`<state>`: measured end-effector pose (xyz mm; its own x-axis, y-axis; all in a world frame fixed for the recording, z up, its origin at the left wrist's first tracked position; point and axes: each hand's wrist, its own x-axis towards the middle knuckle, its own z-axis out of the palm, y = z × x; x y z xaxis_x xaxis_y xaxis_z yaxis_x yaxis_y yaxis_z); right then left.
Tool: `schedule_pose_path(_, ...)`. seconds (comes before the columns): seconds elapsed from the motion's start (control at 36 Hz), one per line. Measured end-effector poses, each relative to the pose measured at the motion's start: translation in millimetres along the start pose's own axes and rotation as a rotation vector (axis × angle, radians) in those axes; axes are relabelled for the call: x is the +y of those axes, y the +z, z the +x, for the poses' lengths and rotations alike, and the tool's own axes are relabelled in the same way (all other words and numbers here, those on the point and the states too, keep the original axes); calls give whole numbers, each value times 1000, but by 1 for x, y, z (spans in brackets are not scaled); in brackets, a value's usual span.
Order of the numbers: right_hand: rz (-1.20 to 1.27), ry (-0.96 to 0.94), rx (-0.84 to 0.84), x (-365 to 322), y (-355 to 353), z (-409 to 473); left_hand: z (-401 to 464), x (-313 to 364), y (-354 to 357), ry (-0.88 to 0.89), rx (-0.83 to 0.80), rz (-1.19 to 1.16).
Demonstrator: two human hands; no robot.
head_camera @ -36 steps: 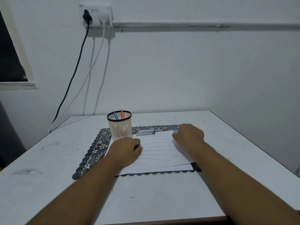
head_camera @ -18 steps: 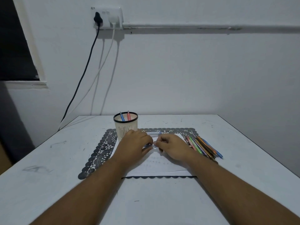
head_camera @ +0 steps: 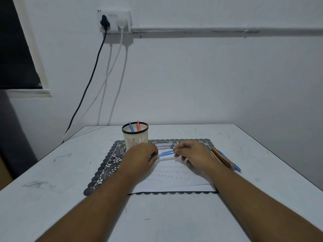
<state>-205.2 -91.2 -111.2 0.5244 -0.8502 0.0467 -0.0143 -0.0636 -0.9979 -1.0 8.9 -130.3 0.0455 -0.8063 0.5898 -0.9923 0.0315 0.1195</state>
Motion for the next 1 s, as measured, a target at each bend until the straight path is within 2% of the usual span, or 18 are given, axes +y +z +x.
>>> schedule_pose_path(0.42,-174,-51,128,-6,-6,-2,-1,-1,-3,-20,2,-6)
schedule_pose_path(0.67,-151,-17,51,-10,-1,-13,-1,0,-2,-28,1,5)
schedule_pose_path(0.83,-207,-45,58,-7,-1,-12,-1,2,-2,-17,-1,13)
schedule_pose_path(1.0,-422,-102,69,-5,-2,-6,-1,2,-1,1,11,21)
